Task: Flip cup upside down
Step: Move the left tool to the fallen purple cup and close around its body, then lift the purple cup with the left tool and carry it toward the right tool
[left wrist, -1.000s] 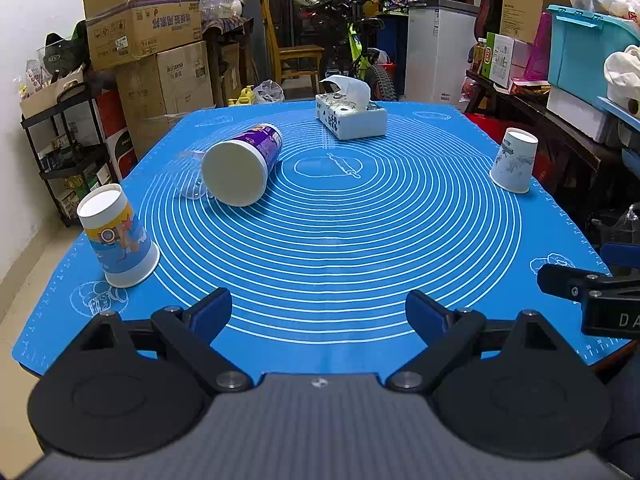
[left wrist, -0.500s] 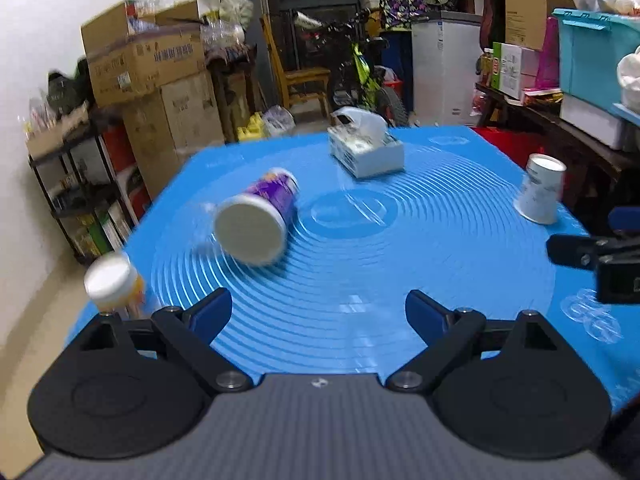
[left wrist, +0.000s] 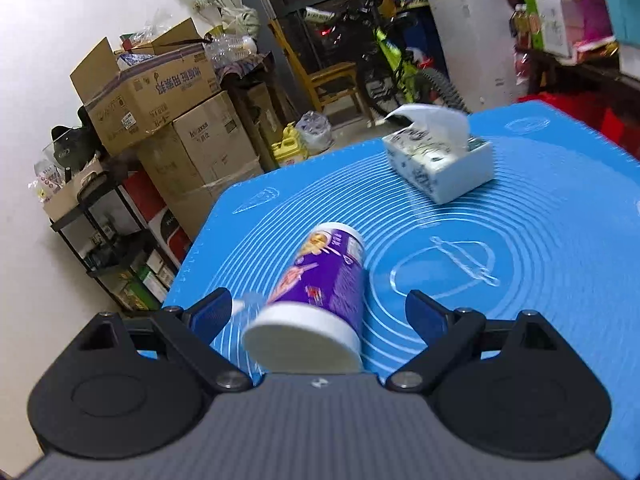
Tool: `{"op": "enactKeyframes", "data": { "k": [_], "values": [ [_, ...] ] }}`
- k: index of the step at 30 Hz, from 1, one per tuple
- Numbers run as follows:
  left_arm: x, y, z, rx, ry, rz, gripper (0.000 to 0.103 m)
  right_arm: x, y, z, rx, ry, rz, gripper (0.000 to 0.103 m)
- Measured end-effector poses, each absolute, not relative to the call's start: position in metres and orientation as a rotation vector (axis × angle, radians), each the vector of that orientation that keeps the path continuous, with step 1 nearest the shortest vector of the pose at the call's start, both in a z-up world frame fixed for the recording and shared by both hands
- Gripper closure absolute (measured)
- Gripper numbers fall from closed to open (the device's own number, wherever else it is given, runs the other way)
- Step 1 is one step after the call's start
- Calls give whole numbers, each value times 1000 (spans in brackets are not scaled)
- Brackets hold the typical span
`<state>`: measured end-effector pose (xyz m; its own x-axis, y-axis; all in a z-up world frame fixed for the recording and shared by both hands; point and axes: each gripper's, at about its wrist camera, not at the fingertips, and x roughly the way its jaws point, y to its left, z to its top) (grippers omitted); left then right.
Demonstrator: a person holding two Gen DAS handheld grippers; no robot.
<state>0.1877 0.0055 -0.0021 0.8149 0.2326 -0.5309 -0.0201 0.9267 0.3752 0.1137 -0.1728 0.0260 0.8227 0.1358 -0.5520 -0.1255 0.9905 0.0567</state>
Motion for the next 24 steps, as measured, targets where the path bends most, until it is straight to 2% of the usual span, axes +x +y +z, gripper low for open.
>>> {"op": "enactKeyframes", "data": {
  "k": [7,16,17,20,24],
  "values": [
    [216,10,-19,354,720,149,10,122,-181,14,33,615,124,9],
    [233,19,-24,349,780,214,11,123,-183,9,38,626,125,9],
    [233,20,-25,350,783,217,12,123,-183,9,38,626,125,9],
    [234,19,-28,379,777,234,23,122,-182,7,34,628,127,9],
    [234,21,-27,378,768,228,25,121,-183,5,35,630,125,9]
  ]
}}
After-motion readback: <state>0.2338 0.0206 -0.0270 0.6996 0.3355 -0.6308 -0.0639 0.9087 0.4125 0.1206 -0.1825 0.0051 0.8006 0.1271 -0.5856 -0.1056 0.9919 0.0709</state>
